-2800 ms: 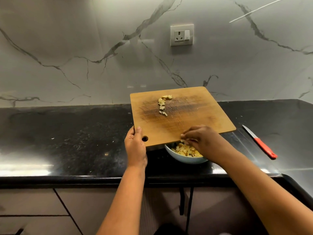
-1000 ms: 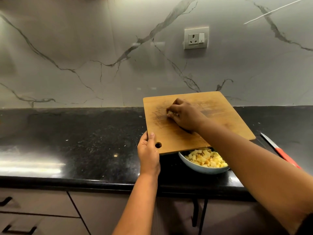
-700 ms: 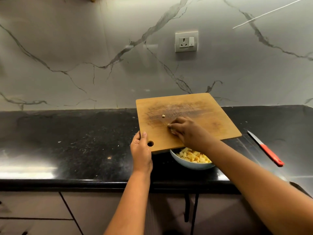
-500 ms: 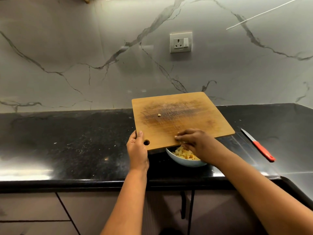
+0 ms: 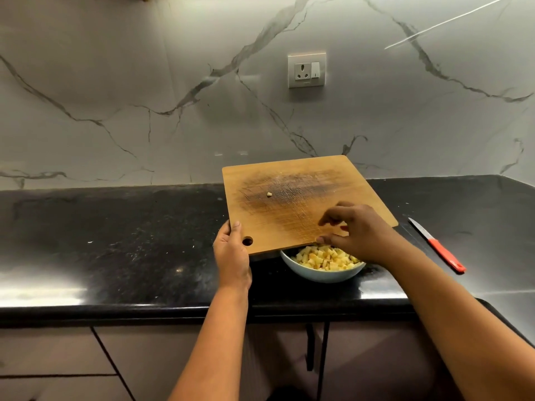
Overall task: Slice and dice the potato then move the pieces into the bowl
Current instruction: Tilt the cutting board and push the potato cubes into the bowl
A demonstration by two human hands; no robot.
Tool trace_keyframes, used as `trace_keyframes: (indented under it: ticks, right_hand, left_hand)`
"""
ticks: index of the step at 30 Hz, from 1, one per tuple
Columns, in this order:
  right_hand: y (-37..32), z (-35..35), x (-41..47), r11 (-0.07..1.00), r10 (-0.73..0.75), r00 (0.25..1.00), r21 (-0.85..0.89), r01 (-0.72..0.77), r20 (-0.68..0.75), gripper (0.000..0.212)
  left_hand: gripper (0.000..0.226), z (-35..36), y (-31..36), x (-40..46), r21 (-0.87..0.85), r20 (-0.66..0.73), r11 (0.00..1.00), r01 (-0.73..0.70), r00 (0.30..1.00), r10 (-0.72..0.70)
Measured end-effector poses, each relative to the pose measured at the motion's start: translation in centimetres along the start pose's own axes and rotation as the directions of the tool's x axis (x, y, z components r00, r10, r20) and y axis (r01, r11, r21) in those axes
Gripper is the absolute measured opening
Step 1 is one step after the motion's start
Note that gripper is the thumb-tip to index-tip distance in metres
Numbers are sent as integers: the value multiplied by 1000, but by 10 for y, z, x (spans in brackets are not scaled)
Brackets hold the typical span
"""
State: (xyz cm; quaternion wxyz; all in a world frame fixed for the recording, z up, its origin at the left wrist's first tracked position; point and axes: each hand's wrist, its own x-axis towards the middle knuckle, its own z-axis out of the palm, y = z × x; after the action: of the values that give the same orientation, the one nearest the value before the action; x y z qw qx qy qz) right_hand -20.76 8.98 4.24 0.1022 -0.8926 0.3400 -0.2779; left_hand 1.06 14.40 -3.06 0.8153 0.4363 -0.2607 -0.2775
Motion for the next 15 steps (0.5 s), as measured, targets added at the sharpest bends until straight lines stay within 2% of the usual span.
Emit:
trace_keyframes:
  ticks: [3,7,9,12,15]
  right_hand:
    - [-9,-6,18,991,94,992,-106,-84,84,34]
    - [-15,-12,30,970,196,943,-191,-147,269,28]
    - [-17,-10,38,970,204,948,-184,-161,246,27]
    - [-24,4,59,987,129,984,-115,-116,120,21]
    - [-31,30,88,998,8,995,-58,-3,95,39]
  left_hand:
    - [25,0,0,-1,3,2,1000,6,1000,-6]
    - [27,0,0,1,-9,1,1000,26,1000,-26]
    - [27,0,-1,2,-18,4,999,30,1000,-30]
    - [26,0,-1,1,-29,13,999,25,1000,-25]
    - [25,0,-2,2,-27,4,1000,14,1000,-14]
